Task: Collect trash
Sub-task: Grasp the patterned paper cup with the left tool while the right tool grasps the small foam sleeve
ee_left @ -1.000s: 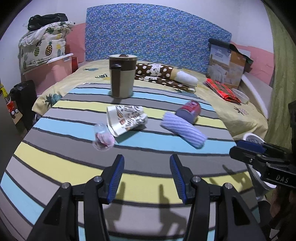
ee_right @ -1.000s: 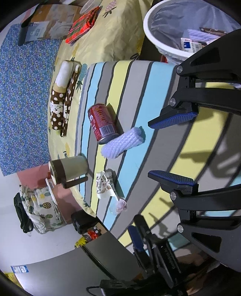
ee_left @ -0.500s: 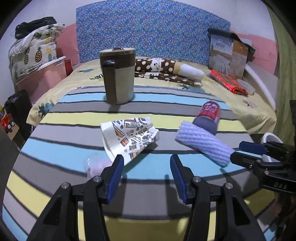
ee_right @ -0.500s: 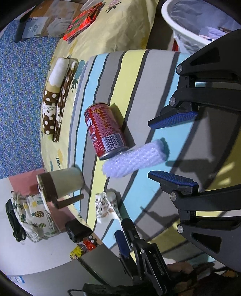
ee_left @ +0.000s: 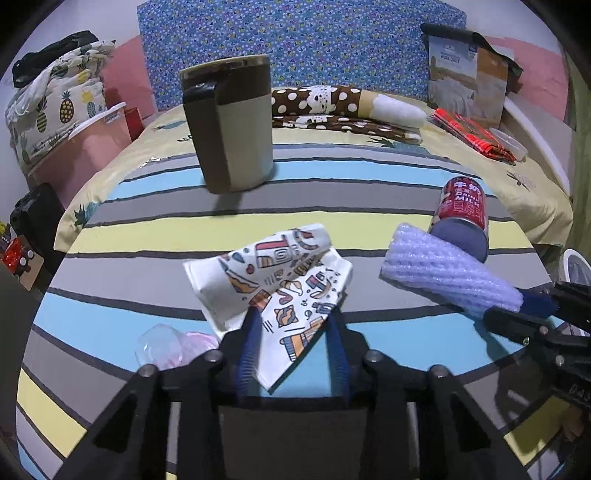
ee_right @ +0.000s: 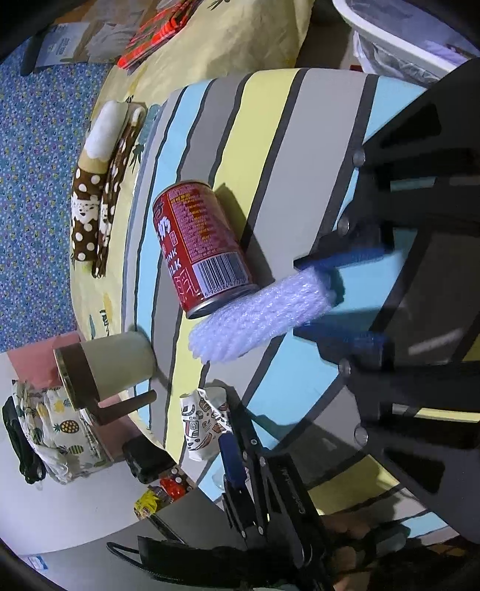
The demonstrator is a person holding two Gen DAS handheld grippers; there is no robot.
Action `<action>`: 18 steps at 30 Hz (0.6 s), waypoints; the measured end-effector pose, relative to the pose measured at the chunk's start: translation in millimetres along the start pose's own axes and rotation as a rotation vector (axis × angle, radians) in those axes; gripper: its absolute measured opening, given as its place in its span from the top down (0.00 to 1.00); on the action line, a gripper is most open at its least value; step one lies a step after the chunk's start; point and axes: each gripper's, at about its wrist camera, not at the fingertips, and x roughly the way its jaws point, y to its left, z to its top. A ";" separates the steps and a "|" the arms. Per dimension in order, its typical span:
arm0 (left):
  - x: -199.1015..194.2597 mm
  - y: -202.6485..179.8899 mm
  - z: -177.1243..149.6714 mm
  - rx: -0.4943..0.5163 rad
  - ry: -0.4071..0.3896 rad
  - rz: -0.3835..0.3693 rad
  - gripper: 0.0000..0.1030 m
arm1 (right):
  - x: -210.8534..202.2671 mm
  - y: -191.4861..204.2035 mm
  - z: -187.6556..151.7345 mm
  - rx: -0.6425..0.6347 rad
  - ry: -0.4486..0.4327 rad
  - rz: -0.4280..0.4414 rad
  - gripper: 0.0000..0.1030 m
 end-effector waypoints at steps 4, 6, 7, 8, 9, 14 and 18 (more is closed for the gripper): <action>-6.5 -1.9 -0.1 0.001 -0.021 -0.007 0.77 | -7.1 -2.8 -5.2 0.031 -0.011 0.029 0.75; -14.5 -3.1 -2.0 -0.014 -0.031 -0.019 0.80 | -13.2 -4.0 -8.5 0.041 -0.021 0.033 0.75; -20.1 -4.6 -3.7 -0.023 -0.040 -0.025 0.83 | -15.3 -4.9 -9.0 0.046 -0.026 0.034 0.75; -23.7 -6.3 -4.6 -0.028 -0.046 -0.032 0.85 | -19.5 -5.6 -10.8 0.050 -0.034 0.035 0.76; -28.8 -9.4 -6.4 -0.031 -0.052 -0.040 0.86 | -24.1 -5.9 -13.0 0.052 -0.042 0.037 0.76; -50.5 -24.0 -15.7 -0.045 -0.074 -0.068 0.91 | -38.5 -4.7 -20.2 0.057 -0.061 0.041 0.76; -65.6 -35.8 -21.7 -0.044 -0.089 -0.095 0.93 | -50.2 -5.5 -27.3 0.067 -0.071 0.043 0.76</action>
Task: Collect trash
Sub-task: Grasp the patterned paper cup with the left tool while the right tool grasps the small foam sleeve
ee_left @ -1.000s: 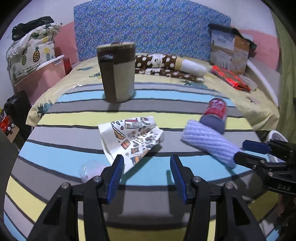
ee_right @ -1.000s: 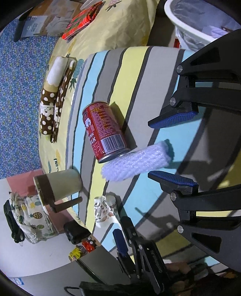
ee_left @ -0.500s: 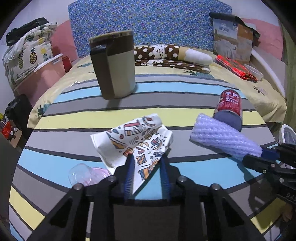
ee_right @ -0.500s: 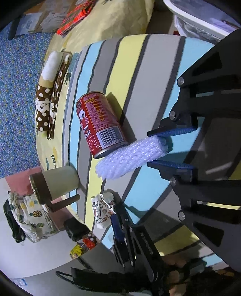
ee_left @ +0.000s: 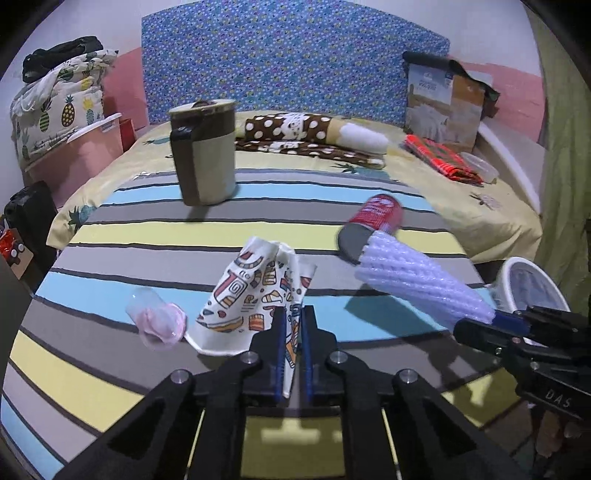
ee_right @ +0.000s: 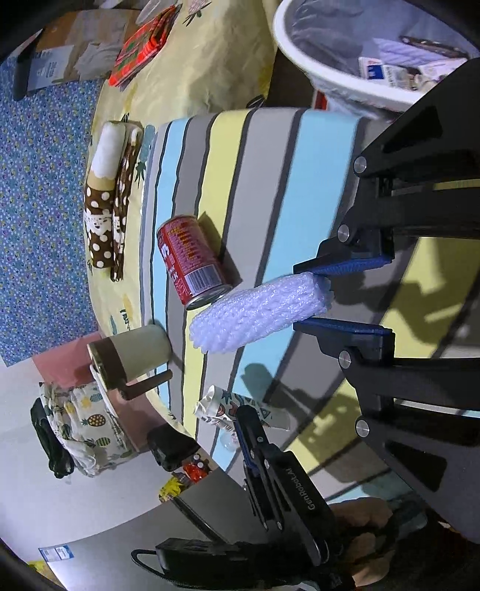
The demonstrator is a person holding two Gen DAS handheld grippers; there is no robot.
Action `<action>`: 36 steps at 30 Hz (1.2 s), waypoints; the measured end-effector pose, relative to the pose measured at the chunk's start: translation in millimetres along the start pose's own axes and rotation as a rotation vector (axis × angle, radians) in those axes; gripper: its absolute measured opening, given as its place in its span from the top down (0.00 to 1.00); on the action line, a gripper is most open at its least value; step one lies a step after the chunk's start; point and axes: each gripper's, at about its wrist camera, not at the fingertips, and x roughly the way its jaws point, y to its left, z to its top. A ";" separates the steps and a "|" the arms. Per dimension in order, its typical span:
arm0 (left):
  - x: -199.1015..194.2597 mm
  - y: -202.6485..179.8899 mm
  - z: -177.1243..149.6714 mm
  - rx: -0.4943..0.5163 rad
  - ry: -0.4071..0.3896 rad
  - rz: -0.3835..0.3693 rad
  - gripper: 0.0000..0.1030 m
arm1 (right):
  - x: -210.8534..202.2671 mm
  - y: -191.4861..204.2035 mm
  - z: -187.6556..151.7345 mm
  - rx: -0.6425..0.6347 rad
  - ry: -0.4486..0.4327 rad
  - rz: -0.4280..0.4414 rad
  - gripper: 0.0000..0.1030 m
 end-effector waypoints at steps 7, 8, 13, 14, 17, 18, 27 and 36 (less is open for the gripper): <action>-23.4 -23.6 -7.5 0.016 -0.019 -0.045 0.94 | -19.4 -6.4 -12.8 0.036 -0.023 -0.011 0.76; -26.6 -26.8 -8.3 0.017 -0.022 -0.052 0.94 | -21.9 -8.1 -14.5 0.045 -0.026 -0.012 0.76; -41.0 -40.5 -15.3 0.015 -0.034 -0.086 0.94 | -35.7 -14.3 -23.8 0.076 -0.046 -0.025 0.76; -43.2 -43.2 -16.7 0.014 -0.035 -0.091 0.94 | -38.4 -15.3 -25.4 0.081 -0.051 -0.028 0.76; -49.1 -50.4 -19.7 0.013 -0.038 -0.110 0.94 | -46.2 -18.1 -30.1 0.092 -0.063 -0.037 0.76; -50.2 -53.0 -20.7 0.014 -0.037 -0.116 0.94 | -48.5 -19.2 -32.0 0.097 -0.065 -0.040 0.76; -55.9 -83.3 -28.6 0.038 -0.024 -0.177 0.94 | -68.1 -37.6 -46.1 0.149 -0.090 -0.085 0.76; -59.7 -115.8 -27.0 0.077 -0.026 -0.248 0.94 | -89.2 -59.5 -58.9 0.204 -0.119 -0.140 0.76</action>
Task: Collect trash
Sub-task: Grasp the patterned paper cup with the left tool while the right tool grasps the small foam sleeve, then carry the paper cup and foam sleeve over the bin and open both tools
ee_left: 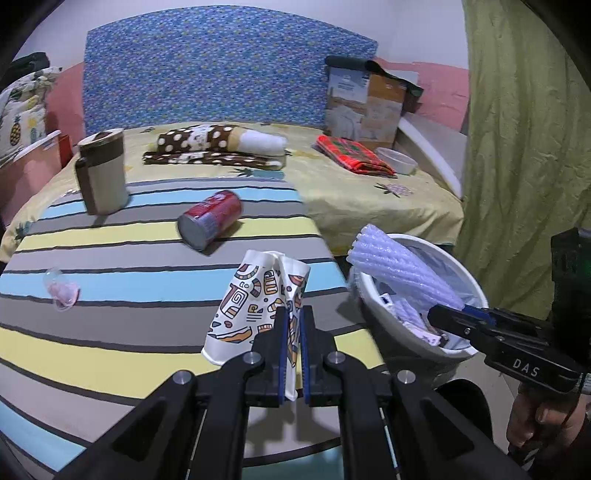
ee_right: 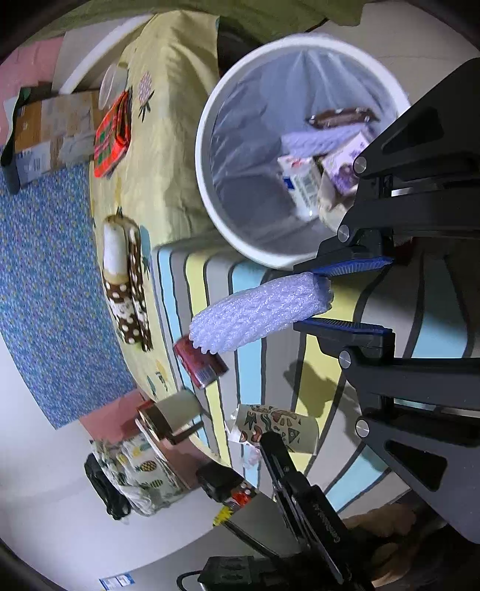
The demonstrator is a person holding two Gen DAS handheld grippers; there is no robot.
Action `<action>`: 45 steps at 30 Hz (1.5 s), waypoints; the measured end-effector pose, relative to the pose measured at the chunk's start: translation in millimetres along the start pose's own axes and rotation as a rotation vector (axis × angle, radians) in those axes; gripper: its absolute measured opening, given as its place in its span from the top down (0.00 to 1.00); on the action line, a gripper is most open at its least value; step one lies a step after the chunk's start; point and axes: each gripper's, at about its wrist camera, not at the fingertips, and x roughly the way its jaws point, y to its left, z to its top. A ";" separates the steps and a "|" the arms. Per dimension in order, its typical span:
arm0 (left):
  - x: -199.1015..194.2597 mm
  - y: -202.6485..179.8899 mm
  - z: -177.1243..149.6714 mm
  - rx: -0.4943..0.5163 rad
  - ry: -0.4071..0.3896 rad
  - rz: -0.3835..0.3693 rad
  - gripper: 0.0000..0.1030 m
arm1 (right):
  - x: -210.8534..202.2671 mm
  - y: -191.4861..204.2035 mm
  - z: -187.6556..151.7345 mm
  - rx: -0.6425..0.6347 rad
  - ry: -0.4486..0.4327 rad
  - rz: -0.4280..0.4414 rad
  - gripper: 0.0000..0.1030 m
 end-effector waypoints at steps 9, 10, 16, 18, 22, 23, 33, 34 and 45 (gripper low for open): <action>7.4 -35.2 11.1 0.051 0.004 -0.064 0.94 | -18.5 -35.6 -9.4 0.083 -0.030 -0.071 0.76; 9.0 -40.6 12.0 0.060 0.005 -0.073 0.94 | -20.5 -39.8 -10.5 0.091 -0.032 -0.077 0.76; 22.1 -75.0 14.4 0.111 0.023 -0.129 0.94 | -31.9 -65.3 -17.7 0.144 -0.040 -0.128 0.76; 26.9 -86.2 15.2 0.128 0.031 -0.149 0.94 | -34.6 -70.4 -19.2 0.158 -0.041 -0.143 0.76; 35.8 -104.7 16.0 0.155 0.045 -0.184 0.94 | -37.5 -79.0 -22.1 0.178 -0.038 -0.166 0.76; 38.0 -108.5 16.3 0.161 0.049 -0.189 0.94 | -37.5 -80.9 -22.6 0.182 -0.036 -0.171 0.76; 64.5 -140.8 11.2 0.206 0.094 -0.245 0.94 | -35.5 -96.2 -25.0 0.205 -0.017 -0.205 0.74; 67.2 -142.4 11.1 0.207 0.097 -0.249 0.94 | -34.8 -97.9 -25.1 0.209 -0.014 -0.209 0.74; 89.6 -150.7 9.3 0.194 0.118 -0.322 0.72 | -44.4 -104.4 -26.9 0.216 -0.041 -0.249 0.51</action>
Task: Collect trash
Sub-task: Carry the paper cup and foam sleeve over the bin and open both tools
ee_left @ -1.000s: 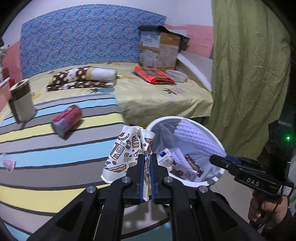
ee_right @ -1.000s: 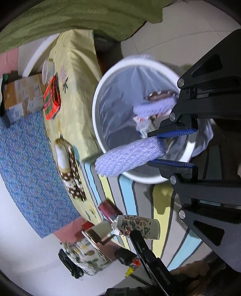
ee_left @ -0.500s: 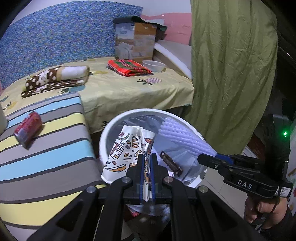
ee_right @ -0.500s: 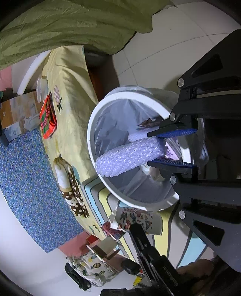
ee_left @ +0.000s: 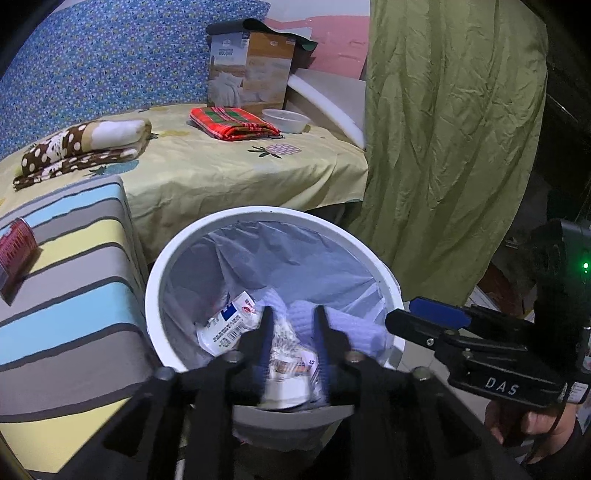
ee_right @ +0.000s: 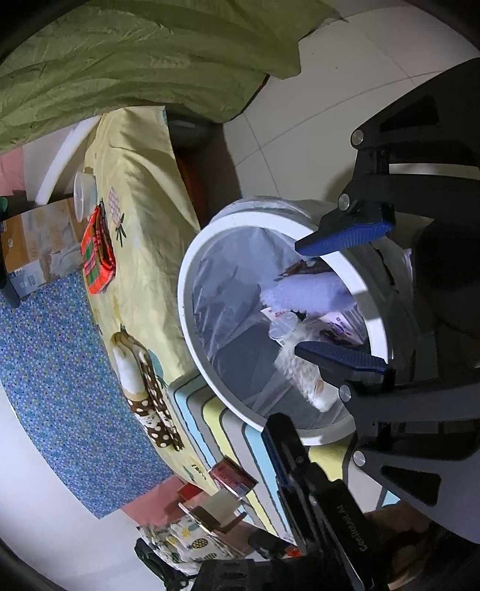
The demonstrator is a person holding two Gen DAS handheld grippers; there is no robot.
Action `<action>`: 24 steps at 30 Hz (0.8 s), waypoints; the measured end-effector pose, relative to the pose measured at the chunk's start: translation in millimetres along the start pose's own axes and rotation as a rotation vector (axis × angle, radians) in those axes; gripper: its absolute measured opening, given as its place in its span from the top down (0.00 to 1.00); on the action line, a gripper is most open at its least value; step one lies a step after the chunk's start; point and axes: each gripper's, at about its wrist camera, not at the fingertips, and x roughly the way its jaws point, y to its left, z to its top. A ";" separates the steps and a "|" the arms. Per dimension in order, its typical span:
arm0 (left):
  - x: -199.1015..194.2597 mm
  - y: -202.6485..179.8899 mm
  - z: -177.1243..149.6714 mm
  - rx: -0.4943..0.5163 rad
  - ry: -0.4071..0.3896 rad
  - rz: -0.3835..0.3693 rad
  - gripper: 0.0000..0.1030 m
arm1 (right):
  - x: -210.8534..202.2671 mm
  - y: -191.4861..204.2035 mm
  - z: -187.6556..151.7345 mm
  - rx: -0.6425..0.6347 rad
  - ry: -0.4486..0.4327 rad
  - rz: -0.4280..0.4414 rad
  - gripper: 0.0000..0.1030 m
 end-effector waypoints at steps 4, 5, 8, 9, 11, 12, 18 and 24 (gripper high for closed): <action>-6.3 3.9 -1.8 -0.015 -0.006 -0.004 0.71 | -2.7 -2.1 2.5 0.005 -0.014 0.010 0.51; -9.5 5.3 -2.7 -0.017 -0.009 -0.003 0.71 | -3.4 -1.4 2.7 0.004 -0.017 0.013 0.51; -17.6 8.8 -5.6 -0.023 -0.016 0.017 0.71 | -5.7 4.2 3.4 -0.006 -0.024 0.025 0.51; -19.9 10.4 -6.0 -0.026 -0.019 0.021 0.71 | -6.4 7.0 3.5 -0.012 -0.025 0.031 0.51; -26.0 13.6 -8.7 -0.037 -0.024 0.037 0.71 | -7.7 13.3 2.7 -0.027 -0.029 0.042 0.51; -28.3 15.0 -9.5 -0.039 -0.026 0.045 0.71 | -8.5 16.3 2.4 -0.034 -0.031 0.047 0.51; -46.8 20.6 -17.4 -0.061 -0.044 0.093 0.71 | -12.5 33.5 1.2 -0.072 -0.038 0.081 0.51; -66.6 28.8 -25.9 -0.086 -0.063 0.133 0.71 | -12.8 49.8 -1.2 -0.106 -0.033 0.111 0.51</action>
